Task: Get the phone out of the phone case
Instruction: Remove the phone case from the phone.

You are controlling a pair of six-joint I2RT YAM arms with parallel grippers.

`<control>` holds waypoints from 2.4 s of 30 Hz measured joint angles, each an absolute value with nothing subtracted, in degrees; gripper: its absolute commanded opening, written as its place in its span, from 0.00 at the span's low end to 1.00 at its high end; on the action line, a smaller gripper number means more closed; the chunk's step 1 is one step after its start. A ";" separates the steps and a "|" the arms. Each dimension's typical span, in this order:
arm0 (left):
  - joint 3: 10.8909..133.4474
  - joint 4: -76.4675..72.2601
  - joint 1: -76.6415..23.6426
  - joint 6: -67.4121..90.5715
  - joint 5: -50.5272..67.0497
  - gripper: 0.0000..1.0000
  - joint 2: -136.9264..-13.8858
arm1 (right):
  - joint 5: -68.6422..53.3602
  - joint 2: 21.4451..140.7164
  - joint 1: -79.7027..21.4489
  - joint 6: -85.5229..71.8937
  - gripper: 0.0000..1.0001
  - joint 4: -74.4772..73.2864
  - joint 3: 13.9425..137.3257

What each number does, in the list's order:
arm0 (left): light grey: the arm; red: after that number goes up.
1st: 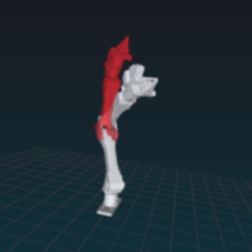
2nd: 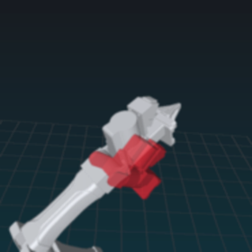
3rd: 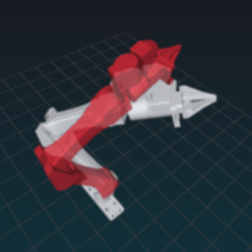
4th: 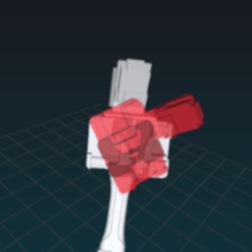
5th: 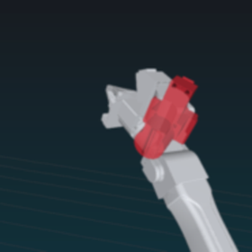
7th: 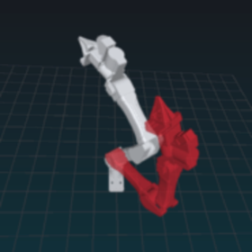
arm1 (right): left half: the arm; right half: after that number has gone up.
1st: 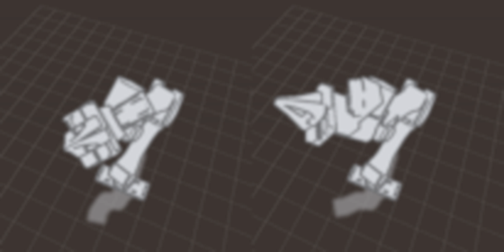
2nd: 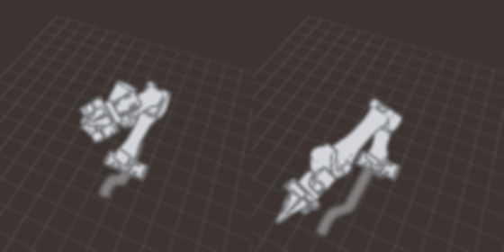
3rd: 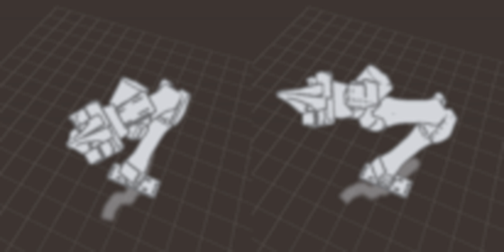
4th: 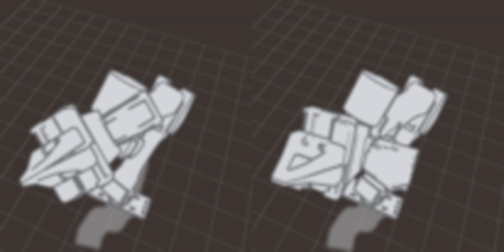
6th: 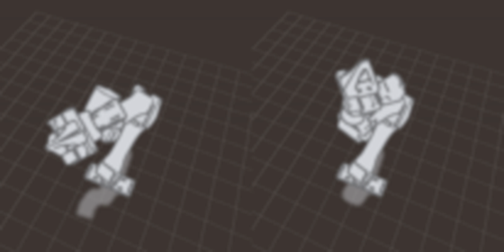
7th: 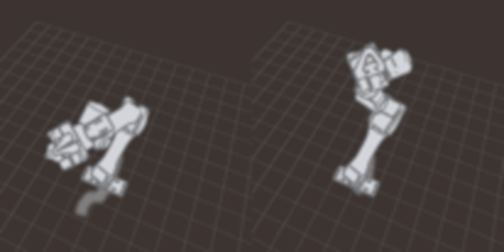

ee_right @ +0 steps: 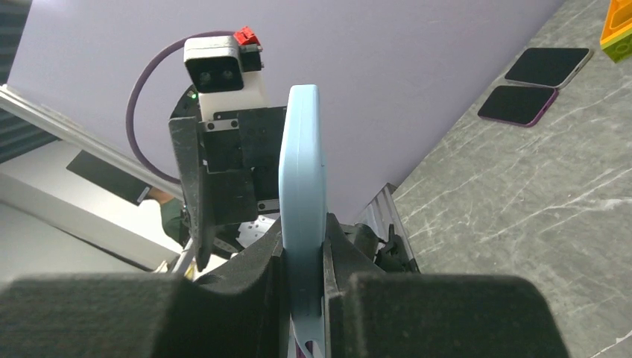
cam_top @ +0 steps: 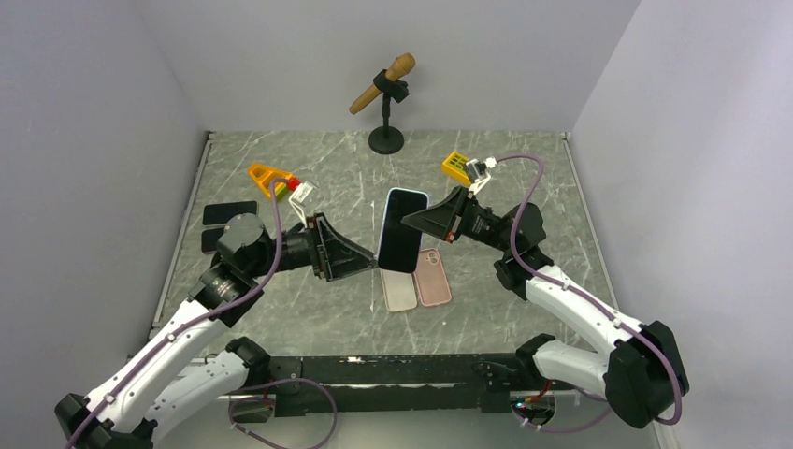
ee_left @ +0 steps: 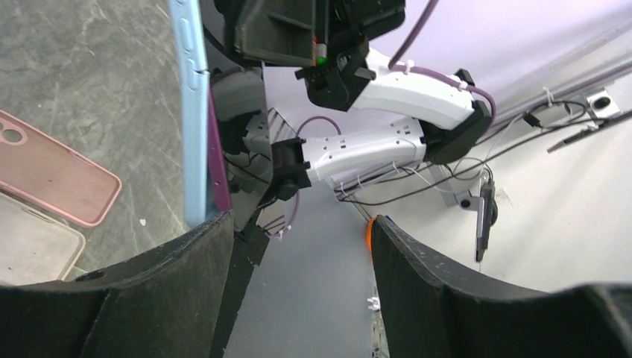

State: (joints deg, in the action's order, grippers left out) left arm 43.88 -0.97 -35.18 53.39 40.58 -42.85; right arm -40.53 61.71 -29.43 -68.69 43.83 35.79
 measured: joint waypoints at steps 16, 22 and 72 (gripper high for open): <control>40.51 -7.77 -35.35 59.88 37.41 0.67 -46.17 | -41.12 64.23 -29.12 -71.05 0.00 47.68 35.59; 40.51 -7.62 -35.42 59.72 36.03 0.53 -46.22 | -40.93 64.23 -29.06 -72.20 0.00 49.84 34.96; 49.28 -6.31 -34.98 57.95 50.33 0.00 -62.11 | -40.73 72.95 -30.17 -79.40 0.25 64.27 35.11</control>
State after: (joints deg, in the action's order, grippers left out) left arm 49.28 -6.31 -34.98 57.95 50.33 -62.11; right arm -40.73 72.95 -30.17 -79.40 64.27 35.11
